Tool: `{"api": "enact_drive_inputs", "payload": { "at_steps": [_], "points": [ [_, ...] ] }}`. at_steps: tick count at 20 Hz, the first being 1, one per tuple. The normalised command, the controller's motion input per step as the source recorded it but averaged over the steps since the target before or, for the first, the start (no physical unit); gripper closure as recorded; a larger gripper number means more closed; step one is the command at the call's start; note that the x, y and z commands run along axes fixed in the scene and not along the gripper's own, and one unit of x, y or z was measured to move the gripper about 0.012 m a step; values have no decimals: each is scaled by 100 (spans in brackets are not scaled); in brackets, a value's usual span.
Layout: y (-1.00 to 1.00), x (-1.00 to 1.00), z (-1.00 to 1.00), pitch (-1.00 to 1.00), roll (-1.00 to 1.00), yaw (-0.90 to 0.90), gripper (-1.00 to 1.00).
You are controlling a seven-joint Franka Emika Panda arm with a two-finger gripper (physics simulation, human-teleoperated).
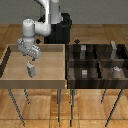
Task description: Place the milk carton into the appropriate compartment.
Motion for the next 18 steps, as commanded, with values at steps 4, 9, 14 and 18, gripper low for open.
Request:
{"api": "enact_drive_inputs", "payload": {
  "at_steps": [4,9,14,18],
  "points": [
    [25,25,0,0,0,0,-100],
    [0,20,0,0,0,0,-100],
    [0,20,0,0,0,0,-100],
    [0,25,0,0,0,0,-100]
  ]
}}
